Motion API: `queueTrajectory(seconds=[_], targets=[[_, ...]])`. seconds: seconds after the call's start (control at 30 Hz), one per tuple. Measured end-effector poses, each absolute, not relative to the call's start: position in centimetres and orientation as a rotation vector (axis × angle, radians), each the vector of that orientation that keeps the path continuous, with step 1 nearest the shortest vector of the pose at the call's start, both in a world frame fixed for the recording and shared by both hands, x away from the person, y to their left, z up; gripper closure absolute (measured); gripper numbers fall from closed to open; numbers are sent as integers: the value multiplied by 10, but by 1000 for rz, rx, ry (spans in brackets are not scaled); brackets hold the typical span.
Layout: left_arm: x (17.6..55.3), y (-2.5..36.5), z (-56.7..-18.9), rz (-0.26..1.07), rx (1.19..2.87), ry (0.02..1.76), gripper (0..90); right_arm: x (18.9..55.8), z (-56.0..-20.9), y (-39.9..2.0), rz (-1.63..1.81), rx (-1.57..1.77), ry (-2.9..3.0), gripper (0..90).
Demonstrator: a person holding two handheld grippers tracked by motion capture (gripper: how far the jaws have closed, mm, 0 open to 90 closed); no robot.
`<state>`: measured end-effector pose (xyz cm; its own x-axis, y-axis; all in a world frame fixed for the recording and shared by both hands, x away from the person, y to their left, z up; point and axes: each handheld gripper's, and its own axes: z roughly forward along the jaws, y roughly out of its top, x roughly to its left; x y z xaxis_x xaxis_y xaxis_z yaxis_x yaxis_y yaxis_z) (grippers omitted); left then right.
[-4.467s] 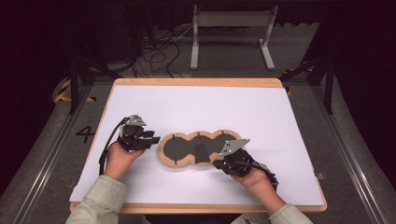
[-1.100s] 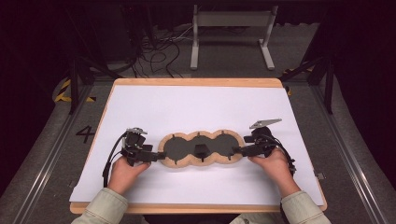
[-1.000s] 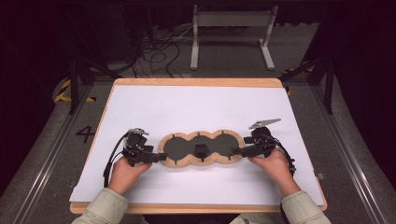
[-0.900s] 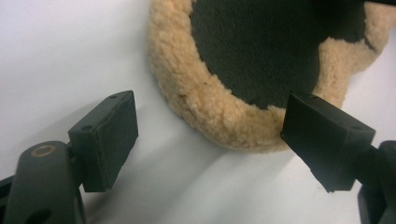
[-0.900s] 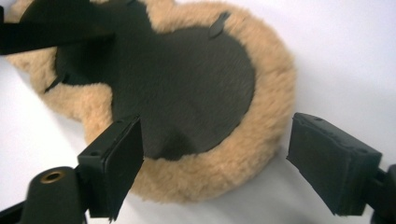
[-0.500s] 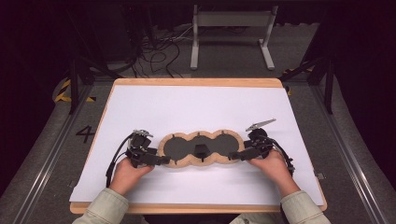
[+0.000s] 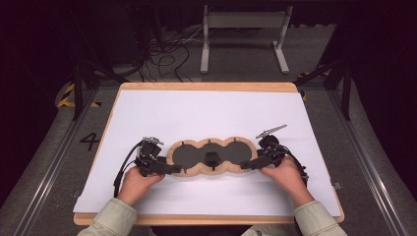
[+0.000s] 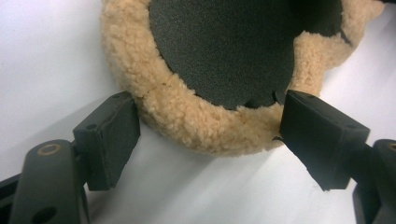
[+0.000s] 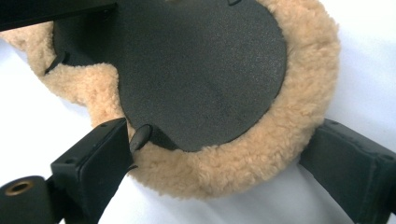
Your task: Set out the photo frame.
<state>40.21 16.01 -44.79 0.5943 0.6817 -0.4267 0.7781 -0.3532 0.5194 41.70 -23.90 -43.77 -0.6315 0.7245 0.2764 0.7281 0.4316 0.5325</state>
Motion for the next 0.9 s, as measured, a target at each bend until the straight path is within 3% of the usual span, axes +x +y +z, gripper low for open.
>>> queueTrajectory(seconds=[0.43, 0.9], targets=[[399, 159, -441, -55, 2146, 1145, 265, 414, -430, -243, -1086, -1397, -2614, 145], [391, 167, -423, 71, 2079, 1130, 373, 406, -417, -249, -1206, -1467, -2655, 460]])
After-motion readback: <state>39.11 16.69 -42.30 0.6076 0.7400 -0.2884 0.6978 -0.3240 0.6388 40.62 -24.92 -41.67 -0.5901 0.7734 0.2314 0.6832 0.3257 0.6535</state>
